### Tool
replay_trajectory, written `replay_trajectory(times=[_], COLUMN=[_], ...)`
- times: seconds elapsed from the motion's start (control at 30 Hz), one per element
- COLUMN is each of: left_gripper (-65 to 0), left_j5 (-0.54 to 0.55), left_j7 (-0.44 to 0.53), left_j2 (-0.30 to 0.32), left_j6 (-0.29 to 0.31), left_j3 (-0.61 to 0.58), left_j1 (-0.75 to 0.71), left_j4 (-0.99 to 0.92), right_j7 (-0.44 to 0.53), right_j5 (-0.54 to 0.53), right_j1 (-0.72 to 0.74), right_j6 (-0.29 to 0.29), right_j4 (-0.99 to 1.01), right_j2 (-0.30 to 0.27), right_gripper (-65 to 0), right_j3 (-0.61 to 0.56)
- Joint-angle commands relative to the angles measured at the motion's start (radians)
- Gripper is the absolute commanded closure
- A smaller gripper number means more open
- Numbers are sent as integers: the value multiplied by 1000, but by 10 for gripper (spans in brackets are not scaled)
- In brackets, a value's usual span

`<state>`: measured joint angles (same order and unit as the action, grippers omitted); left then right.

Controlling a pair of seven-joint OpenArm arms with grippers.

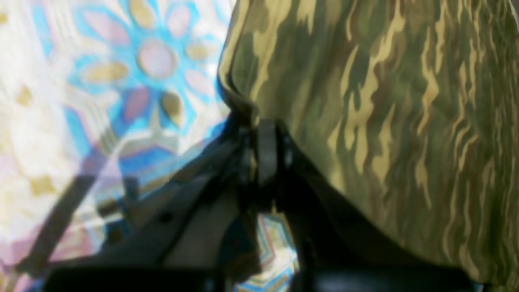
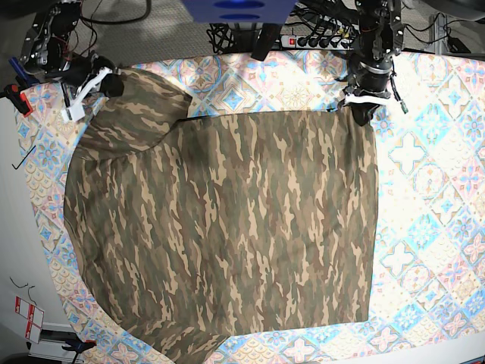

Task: Fold the T-shirt properly
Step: 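Grasp the shirt edge with both grippers and pull it taut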

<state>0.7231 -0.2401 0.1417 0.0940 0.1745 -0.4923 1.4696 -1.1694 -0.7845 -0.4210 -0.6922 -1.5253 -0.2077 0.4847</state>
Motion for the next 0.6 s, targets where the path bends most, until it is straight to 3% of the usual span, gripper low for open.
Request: replay_trajectory(times=[0.0, 0.57], left_gripper=[0, 0], left_j5=[3, 0], left_j7=[14, 14], left_j2=[5, 25], left_j6=[10, 13], left_j3=[4, 72], left_j1=[-13, -116], left_j4=[24, 29], right_j7=[10, 10], right_j5=[-17, -20], right_j1=[-2, -118], right_j6=[-6, -6], right_j4=[-24, -146], right_j2=[-16, -16], right_gripper=[0, 0], right_j3=[9, 9])
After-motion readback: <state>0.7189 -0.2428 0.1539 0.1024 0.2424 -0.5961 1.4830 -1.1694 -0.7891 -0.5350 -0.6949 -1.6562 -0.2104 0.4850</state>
